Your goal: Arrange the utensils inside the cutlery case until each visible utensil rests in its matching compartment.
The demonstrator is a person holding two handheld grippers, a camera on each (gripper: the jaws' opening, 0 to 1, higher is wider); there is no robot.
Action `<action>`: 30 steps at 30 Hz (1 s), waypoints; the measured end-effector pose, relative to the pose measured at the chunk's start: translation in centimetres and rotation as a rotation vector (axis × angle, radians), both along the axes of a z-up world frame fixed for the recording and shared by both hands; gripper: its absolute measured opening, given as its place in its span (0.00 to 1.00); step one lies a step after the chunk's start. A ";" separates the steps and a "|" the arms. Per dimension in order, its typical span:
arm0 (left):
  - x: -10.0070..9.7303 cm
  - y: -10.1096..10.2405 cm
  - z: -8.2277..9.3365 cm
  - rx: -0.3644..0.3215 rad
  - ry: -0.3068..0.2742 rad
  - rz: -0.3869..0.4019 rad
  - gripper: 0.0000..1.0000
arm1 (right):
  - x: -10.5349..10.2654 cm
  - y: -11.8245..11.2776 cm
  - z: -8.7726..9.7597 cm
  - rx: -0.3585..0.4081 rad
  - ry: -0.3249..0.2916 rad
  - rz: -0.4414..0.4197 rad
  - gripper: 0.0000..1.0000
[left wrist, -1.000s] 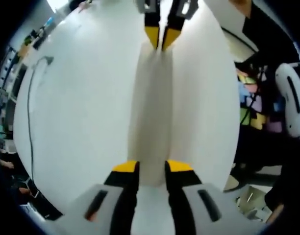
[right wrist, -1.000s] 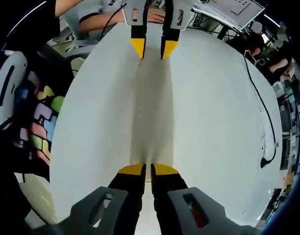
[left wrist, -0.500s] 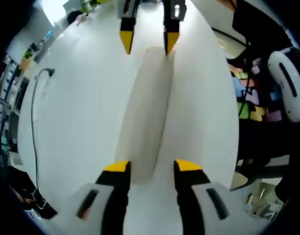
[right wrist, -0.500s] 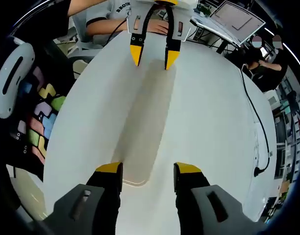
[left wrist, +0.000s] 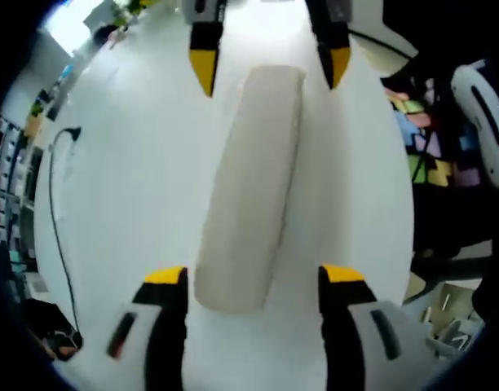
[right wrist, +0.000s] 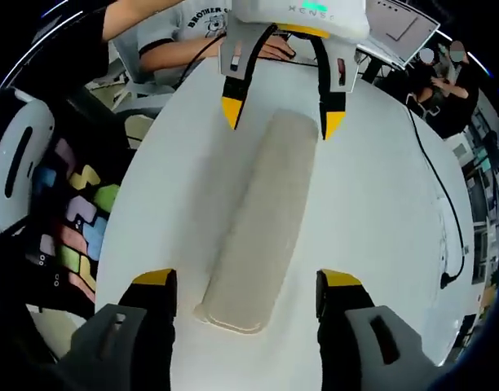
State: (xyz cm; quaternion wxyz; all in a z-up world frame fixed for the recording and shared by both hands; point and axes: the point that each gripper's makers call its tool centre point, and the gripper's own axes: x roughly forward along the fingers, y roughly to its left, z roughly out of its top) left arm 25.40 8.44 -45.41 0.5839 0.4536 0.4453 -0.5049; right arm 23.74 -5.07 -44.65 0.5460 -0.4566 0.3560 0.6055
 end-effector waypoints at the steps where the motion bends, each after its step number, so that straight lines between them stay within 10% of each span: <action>1: 0.2 0.0 -0.2 0.000 0.000 0.006 0.68 | 0.1 -0.1 -0.3 -0.011 -0.005 -0.012 0.75; 30: -0.7 0.9 -1.5 -0.023 0.083 0.107 0.45 | 1.1 -0.6 -2.3 0.027 0.065 -0.141 0.44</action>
